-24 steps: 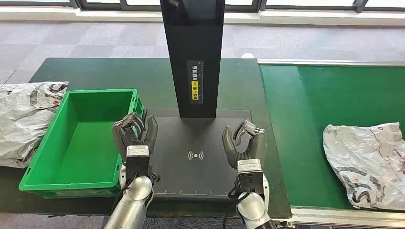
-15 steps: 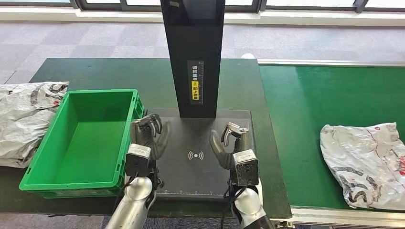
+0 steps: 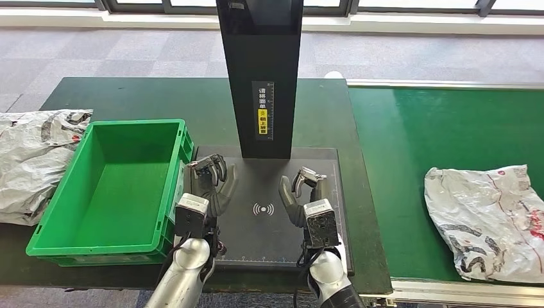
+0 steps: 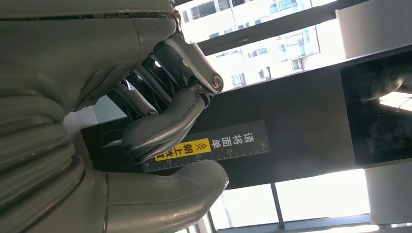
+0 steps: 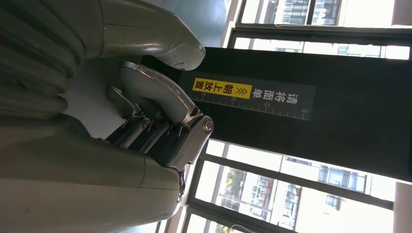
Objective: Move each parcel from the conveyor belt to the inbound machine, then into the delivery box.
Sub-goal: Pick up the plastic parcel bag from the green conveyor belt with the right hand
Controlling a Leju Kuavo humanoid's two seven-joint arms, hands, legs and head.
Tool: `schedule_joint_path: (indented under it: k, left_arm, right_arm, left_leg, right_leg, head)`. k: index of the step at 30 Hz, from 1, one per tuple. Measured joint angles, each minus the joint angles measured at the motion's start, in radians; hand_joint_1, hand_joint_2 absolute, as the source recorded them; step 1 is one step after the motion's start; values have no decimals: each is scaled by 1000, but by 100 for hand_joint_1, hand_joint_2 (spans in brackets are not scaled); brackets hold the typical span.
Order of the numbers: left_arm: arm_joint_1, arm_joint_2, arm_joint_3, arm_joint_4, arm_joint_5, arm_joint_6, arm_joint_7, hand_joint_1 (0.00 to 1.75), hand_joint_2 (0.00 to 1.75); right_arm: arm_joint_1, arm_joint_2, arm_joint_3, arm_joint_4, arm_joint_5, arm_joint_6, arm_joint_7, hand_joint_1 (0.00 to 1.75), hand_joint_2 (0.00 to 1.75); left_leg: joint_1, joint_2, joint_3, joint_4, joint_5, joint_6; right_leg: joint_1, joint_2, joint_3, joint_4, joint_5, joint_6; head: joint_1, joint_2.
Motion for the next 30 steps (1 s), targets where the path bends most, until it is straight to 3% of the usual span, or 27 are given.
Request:
schedule_joint_path:
  k: [3,4,6,7,8,10,15,30]
  left_arm:
    - [0,0,0,0,8,5,0,175,175]
    - [0,0,0,0,9,9,0,134,175]
    - [0,0,0,0,10,15,0,47,175]
    - [0,0,0,0,10,18,0,3,131]
    - [0,0,0,0,10,19,0,0,87]
    - [0,0,0,0,7,27,0,0,0]
    - [3,0,0,1,-28,55,0,0,0]
    - [3,0,0,1,-37,56,0,0,0]
  right_arm:
    - [-1,1,0,5,0,5,0,175,175]
    - [-1,1,0,6,0,7,0,133,175]
    - [-1,1,0,8,-6,10,0,45,87]
    - [-2,1,0,10,-15,10,0,2,44]
    - [-2,1,0,12,-28,6,0,0,0]
    - [-8,1,0,27,-57,-14,2,0,0]
    - [-43,7,-37,95,3,-105,44,0,0]
    - [-61,15,-91,145,47,-101,55,0,0]
  left_leg:
    - [0,0,0,0,0,0]
    - [0,0,0,0,0,0]
    - [0,0,0,0,0,0]
    - [0,0,0,0,0,0]
    - [0,0,0,0,0,0]
    - [0,0,0,0,0,0]
    - [0,0,0,0,0,0]
    - [0,0,0,0,0,0]
  right_leg:
    - [0,0,0,0,0,0]
    - [0,0,0,0,0,0]
    - [0,0,0,0,0,0]
    - [0,0,0,0,0,0]
    - [0,0,0,0,0,0]
    - [0,0,0,0,0,0]
    - [0,0,0,0,0,0]
    - [0,0,0,0,0,0]
  head:
    - [0,0]
    - [0,0]
    - [0,0]
    - [0,0]
    - [0,0]
    - [0,0]
    - [0,0]
    - [0,0]
